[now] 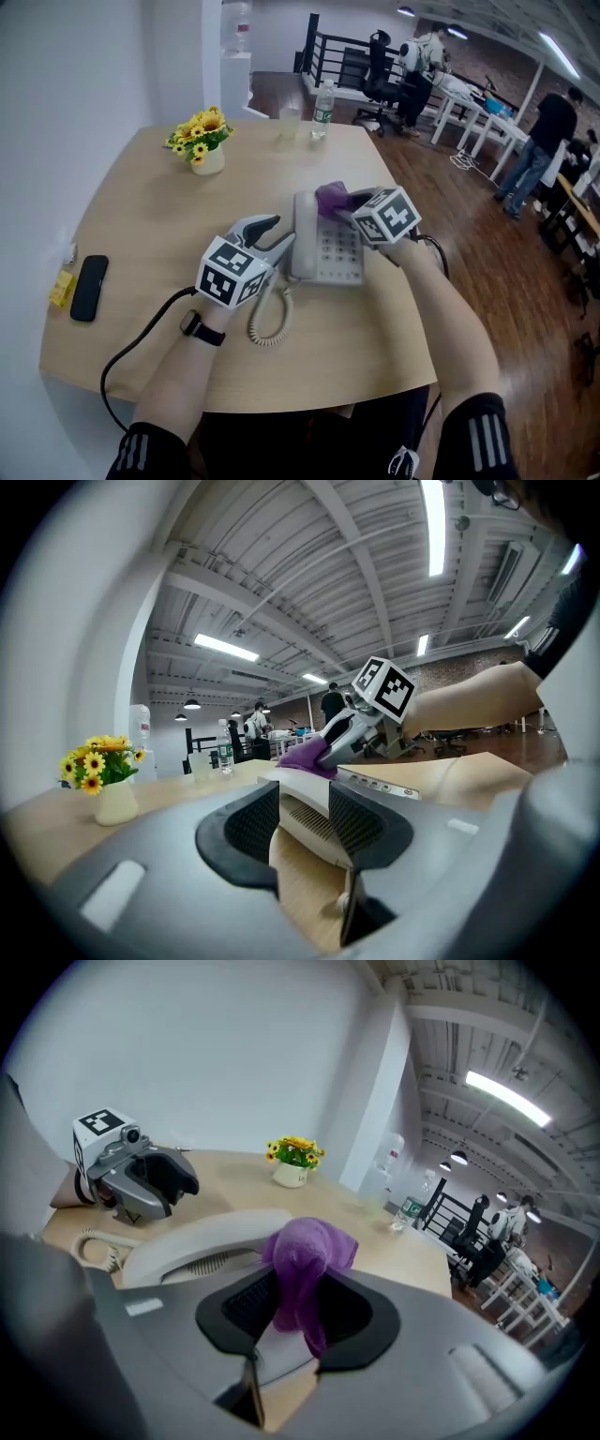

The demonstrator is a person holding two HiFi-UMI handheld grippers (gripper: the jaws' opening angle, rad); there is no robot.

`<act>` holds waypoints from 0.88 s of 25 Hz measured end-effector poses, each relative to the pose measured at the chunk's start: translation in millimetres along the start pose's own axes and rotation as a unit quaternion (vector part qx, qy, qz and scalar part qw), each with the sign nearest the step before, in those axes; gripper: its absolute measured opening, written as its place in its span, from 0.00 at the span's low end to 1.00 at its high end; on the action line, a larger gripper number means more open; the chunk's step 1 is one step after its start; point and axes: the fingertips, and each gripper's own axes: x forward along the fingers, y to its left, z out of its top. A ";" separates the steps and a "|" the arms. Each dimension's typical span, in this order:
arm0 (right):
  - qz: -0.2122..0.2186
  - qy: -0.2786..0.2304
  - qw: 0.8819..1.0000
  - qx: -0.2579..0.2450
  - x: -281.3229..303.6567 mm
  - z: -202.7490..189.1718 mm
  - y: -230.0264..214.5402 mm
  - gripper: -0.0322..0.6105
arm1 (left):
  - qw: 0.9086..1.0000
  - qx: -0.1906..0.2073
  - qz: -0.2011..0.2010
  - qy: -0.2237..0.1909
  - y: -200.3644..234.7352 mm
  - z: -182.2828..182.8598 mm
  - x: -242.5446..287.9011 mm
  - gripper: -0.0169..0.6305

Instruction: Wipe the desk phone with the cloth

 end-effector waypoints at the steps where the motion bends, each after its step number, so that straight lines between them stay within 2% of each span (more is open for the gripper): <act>1: 0.001 0.000 1.000 -0.006 -1.4 -1.6 4.2 0.25 | 1.000 0.000 0.000 0.000 0.0 0.3 0.1 0.27; 16: 0.057 -0.037 0.996 -0.064 -50.9 -40.8 109.9 0.25 | 1.000 0.001 0.000 -0.001 0.1 -0.9 -0.6 0.27; 22: 0.077 -0.036 0.992 -0.093 -73.3 -58.4 144.9 0.25 | 1.000 0.002 0.000 -0.002 -0.7 0.9 -0.7 0.27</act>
